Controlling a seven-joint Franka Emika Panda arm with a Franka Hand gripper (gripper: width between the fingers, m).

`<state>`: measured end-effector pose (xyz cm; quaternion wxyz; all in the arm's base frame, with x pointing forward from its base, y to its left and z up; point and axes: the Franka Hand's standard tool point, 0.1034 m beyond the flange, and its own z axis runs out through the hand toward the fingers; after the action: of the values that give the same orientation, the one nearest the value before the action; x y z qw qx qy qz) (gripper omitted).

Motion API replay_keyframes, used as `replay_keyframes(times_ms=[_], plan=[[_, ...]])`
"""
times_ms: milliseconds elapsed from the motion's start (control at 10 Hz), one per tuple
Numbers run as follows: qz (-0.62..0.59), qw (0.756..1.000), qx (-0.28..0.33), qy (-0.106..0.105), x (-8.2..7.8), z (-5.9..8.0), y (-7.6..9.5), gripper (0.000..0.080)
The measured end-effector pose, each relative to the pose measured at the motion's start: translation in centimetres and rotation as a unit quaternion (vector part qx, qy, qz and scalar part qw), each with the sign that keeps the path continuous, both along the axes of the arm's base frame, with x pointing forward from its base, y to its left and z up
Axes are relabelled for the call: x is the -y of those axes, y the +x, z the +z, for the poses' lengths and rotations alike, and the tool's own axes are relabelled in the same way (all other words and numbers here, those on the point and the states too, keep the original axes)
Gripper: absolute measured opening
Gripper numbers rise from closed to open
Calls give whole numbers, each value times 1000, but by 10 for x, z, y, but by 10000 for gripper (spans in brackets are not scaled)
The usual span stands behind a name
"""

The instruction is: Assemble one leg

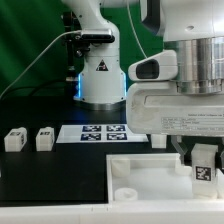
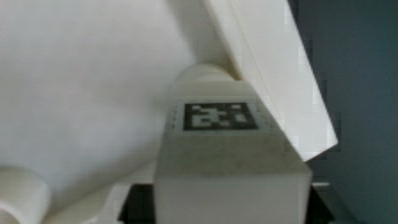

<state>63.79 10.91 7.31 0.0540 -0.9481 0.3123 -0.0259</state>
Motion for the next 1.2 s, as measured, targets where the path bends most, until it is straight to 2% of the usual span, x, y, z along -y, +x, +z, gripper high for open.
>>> replay_keyframes(times_ms=[200,400,500,600,800,900,1000,1100,1200], plan=[[-103,994,-11,21,2,-1,-1,294],[-256,965,-33,50,3,-2,-4,294],[-320,944,-43,68,4,-2,-5,295],[-394,913,-57,88,4,-3,-7,295],[-497,859,-72,99,1,-3,-9,295],[-504,855,-72,100,1,-3,-9,295],[-487,865,-70,99,1,-3,-9,295],[-475,872,-68,98,1,-4,-9,382],[-468,876,-68,97,-1,-4,-10,382]])
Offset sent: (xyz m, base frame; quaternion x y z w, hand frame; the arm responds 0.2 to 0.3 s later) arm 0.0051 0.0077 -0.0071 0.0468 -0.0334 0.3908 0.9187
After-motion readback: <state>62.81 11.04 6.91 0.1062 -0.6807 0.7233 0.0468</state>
